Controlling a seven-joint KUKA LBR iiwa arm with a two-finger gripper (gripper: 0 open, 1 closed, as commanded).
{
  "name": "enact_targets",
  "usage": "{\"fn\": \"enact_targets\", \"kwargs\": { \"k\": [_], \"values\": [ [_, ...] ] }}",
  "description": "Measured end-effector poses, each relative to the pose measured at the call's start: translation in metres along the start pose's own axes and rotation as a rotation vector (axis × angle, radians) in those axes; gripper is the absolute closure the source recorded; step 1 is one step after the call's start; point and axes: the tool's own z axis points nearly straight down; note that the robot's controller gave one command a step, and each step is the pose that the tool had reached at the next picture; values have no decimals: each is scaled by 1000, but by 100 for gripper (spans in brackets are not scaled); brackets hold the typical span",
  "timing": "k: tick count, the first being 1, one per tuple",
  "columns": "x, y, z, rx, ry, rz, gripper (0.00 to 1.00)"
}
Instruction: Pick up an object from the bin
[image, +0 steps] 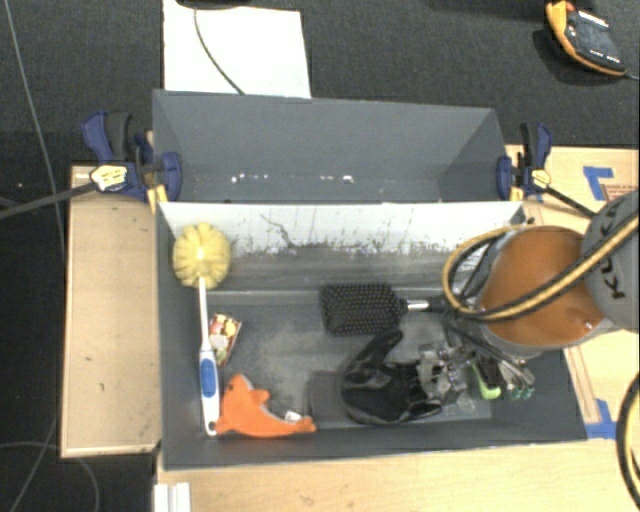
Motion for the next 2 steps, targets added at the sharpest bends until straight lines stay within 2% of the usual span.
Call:
{"fn": "enact_targets", "kwargs": {
  "k": [1,2],
  "values": [
    [-8,-7,14,1,-3,272,0],
    [-8,-7,14,1,-3,272,100]
  ]
}}
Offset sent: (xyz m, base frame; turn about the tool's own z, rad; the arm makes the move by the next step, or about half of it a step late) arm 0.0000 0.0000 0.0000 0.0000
